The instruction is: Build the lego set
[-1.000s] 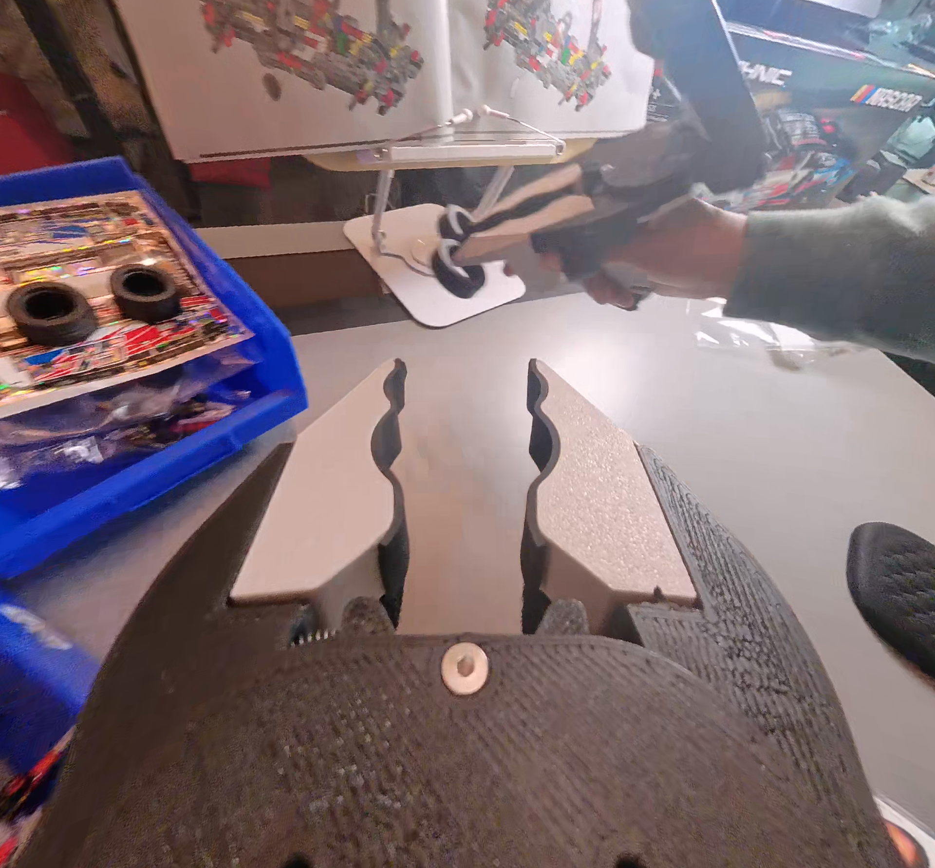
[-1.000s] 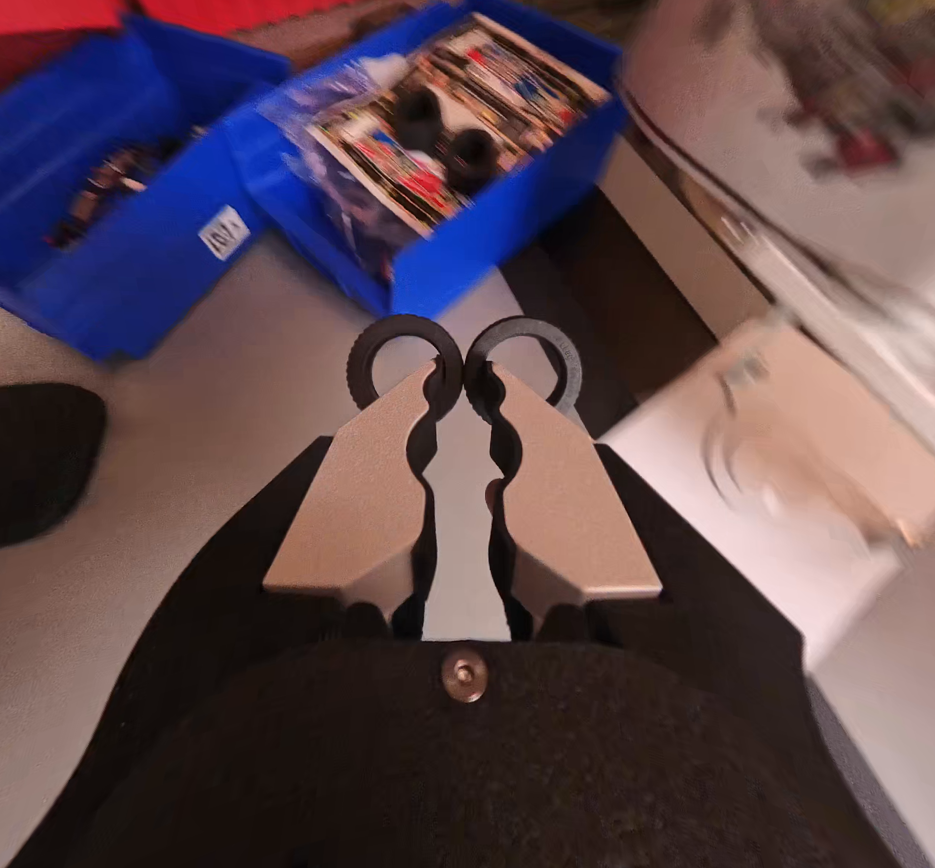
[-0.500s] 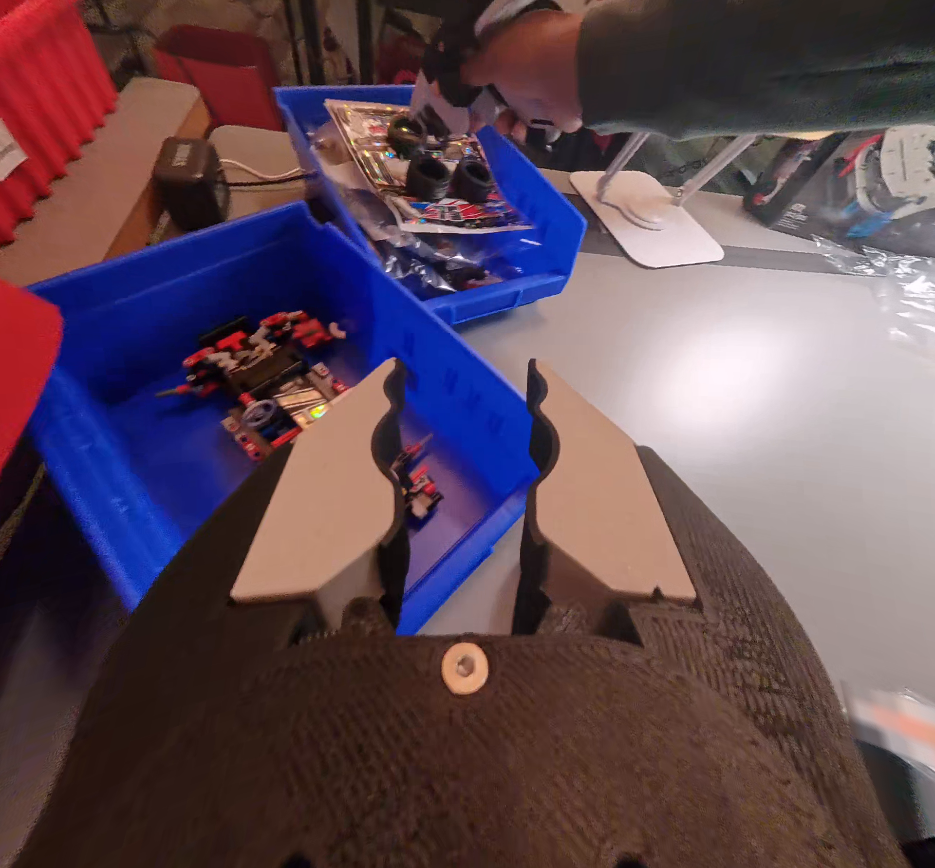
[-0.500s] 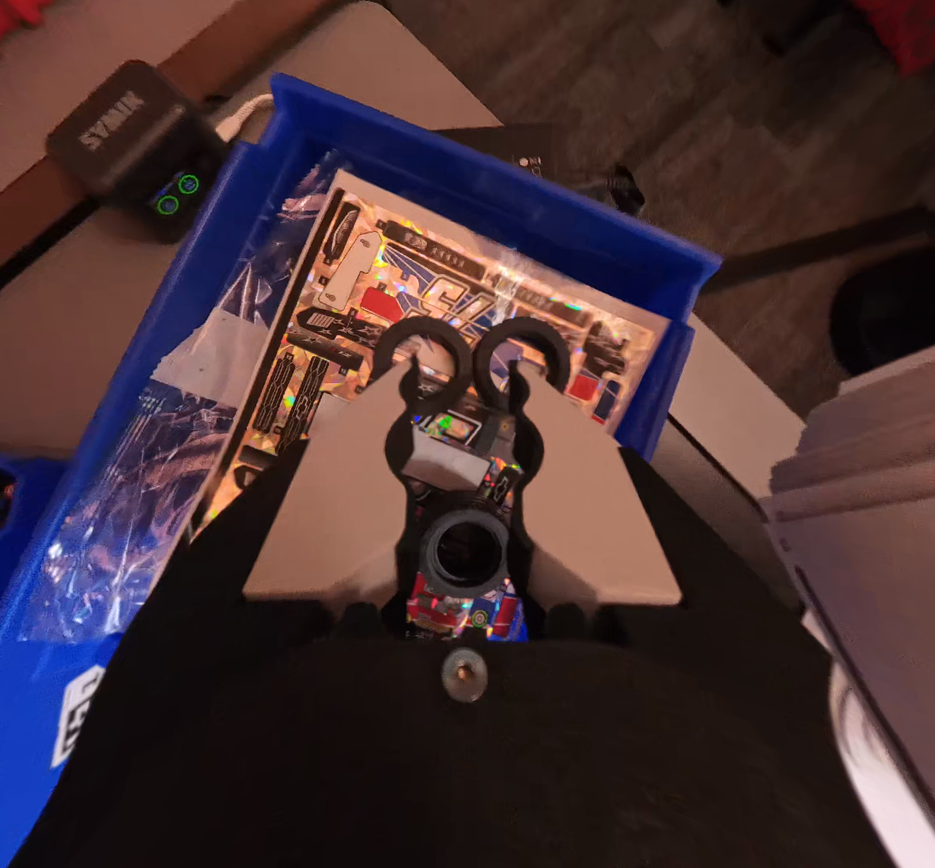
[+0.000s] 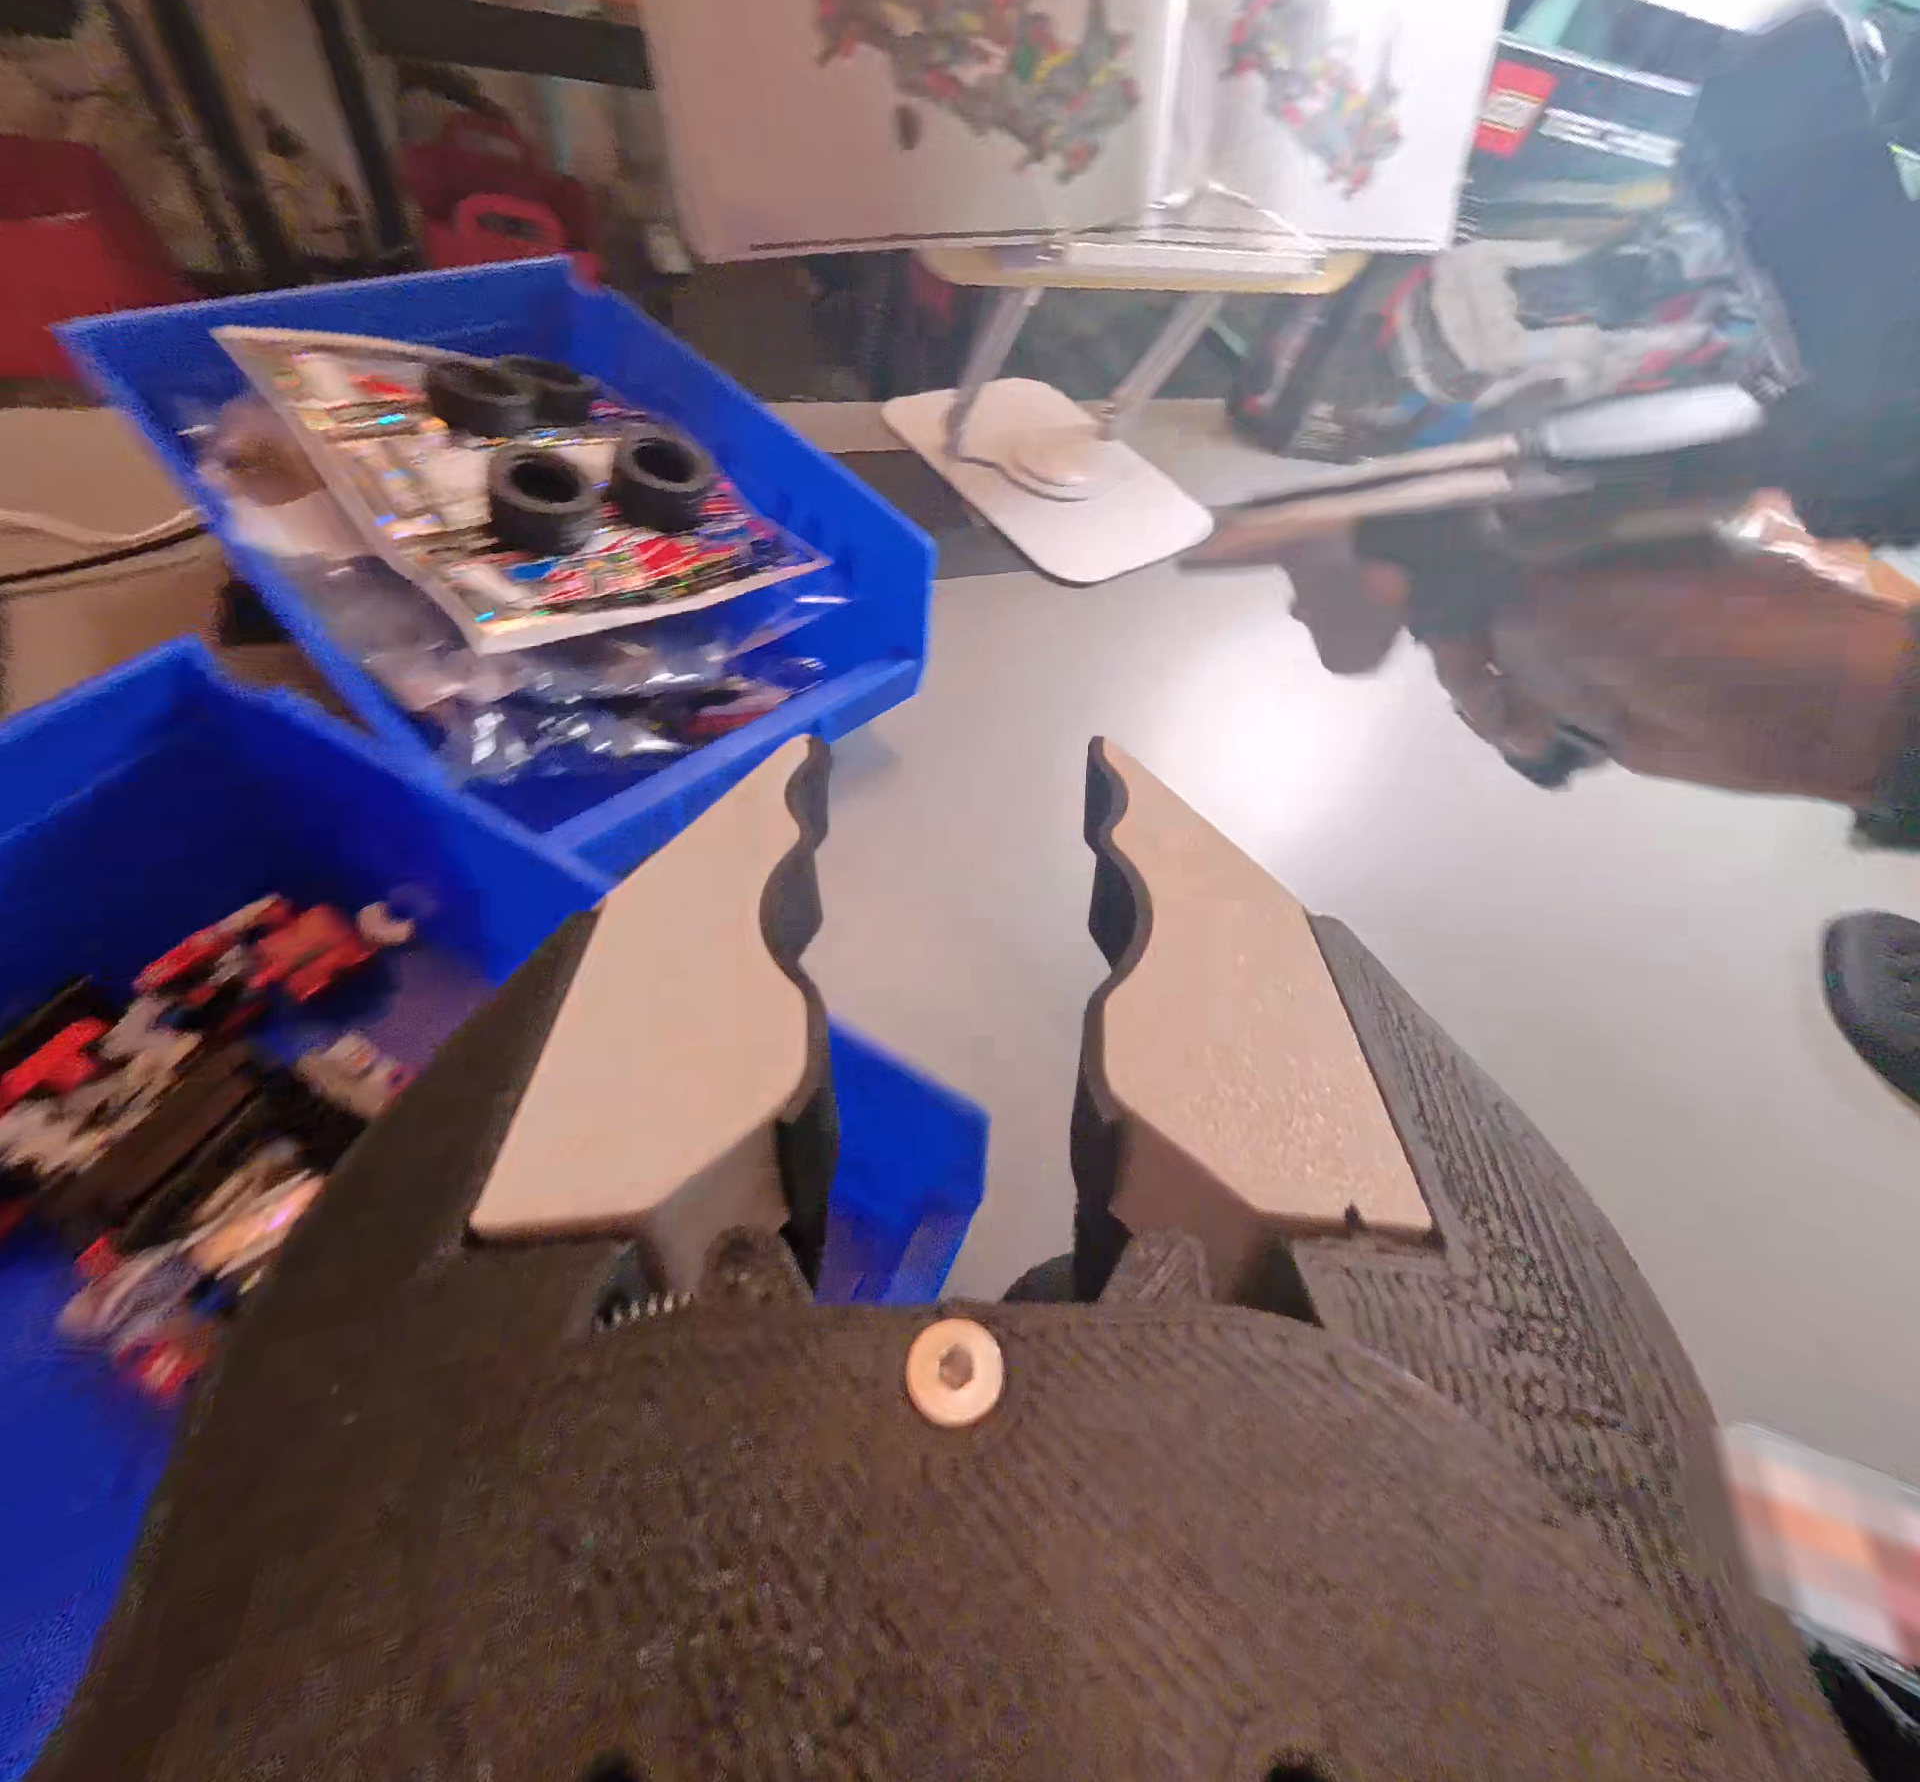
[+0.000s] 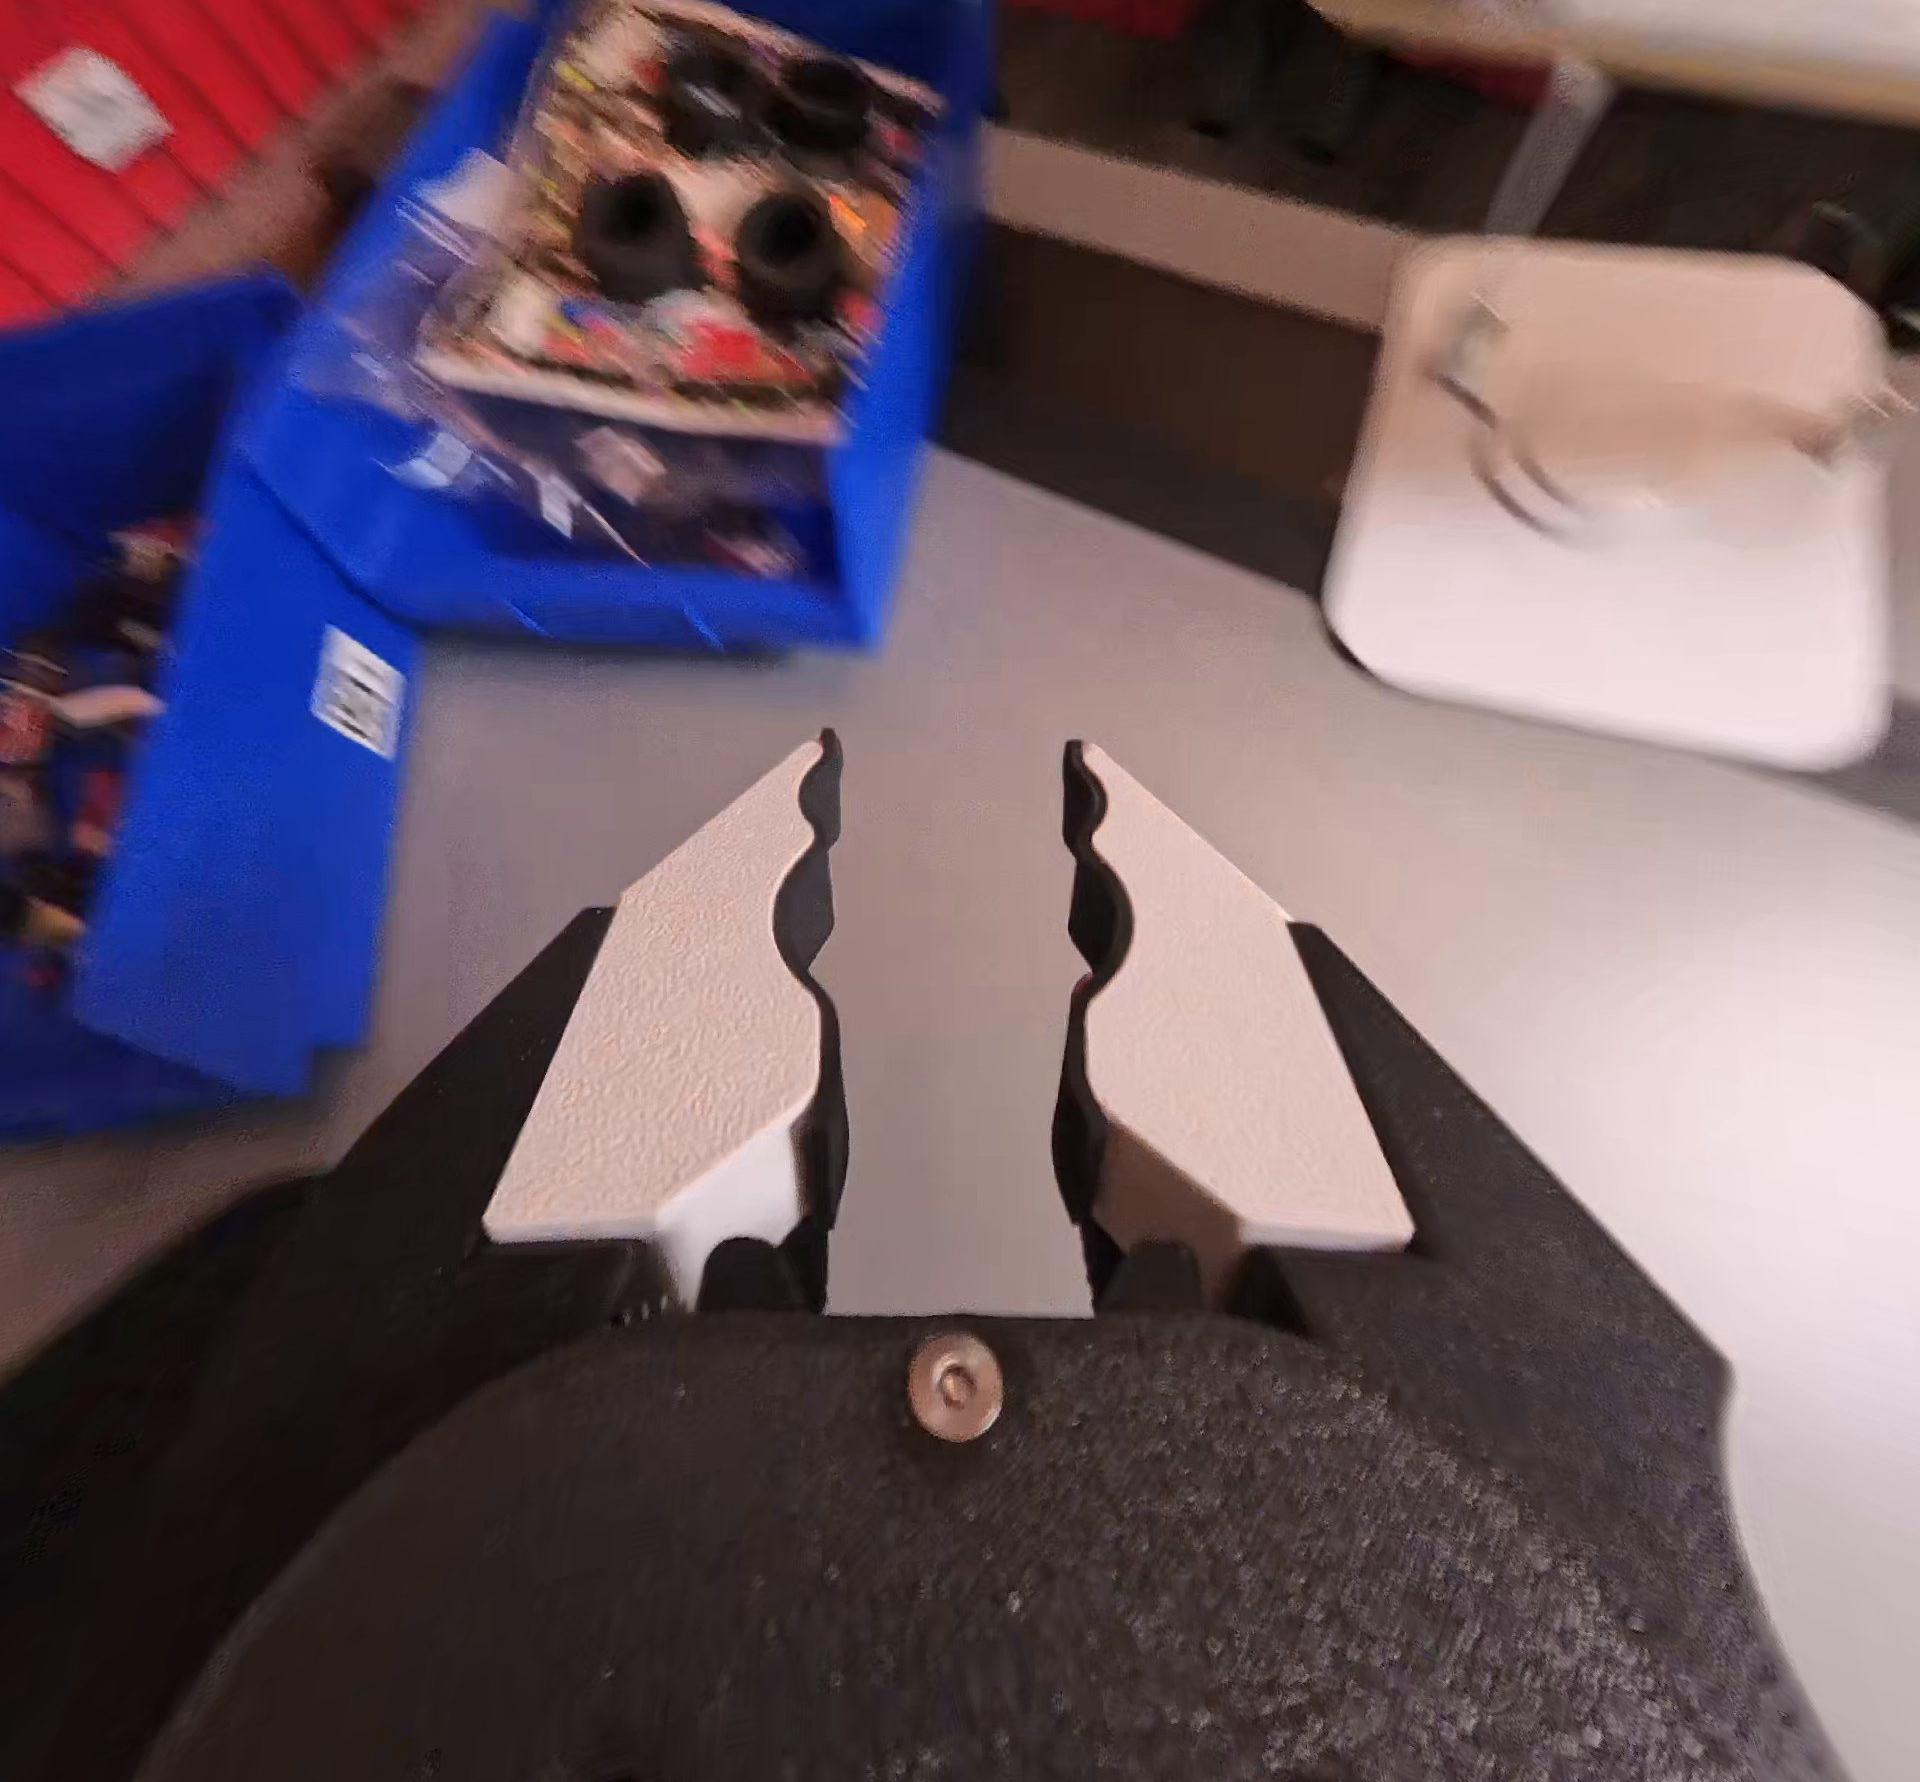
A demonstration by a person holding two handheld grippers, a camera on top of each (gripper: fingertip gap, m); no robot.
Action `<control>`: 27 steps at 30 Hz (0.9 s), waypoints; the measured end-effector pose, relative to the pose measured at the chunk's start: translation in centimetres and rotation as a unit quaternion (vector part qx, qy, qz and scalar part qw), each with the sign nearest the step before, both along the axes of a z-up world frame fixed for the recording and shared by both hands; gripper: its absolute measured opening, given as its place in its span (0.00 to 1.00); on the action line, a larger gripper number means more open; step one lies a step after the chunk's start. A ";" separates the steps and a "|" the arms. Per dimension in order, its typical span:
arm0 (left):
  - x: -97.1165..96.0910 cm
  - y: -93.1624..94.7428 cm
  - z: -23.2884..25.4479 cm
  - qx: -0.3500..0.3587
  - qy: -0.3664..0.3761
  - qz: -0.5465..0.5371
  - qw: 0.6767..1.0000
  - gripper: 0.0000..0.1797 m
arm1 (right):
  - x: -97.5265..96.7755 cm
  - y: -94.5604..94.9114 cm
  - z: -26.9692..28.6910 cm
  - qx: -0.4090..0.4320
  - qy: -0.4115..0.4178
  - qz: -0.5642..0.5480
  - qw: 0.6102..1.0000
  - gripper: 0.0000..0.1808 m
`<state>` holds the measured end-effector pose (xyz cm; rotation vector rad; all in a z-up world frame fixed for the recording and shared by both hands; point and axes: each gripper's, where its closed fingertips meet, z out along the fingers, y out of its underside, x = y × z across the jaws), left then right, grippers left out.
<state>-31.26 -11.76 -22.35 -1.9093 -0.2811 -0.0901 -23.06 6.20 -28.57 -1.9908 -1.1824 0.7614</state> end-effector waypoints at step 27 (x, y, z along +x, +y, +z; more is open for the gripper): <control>27.7 18.8 3.8 -0.065 0.026 -0.139 0.988 0.25 | 50.9 32.6 -10.2 -0.203 0.177 -0.489 0.830 0.09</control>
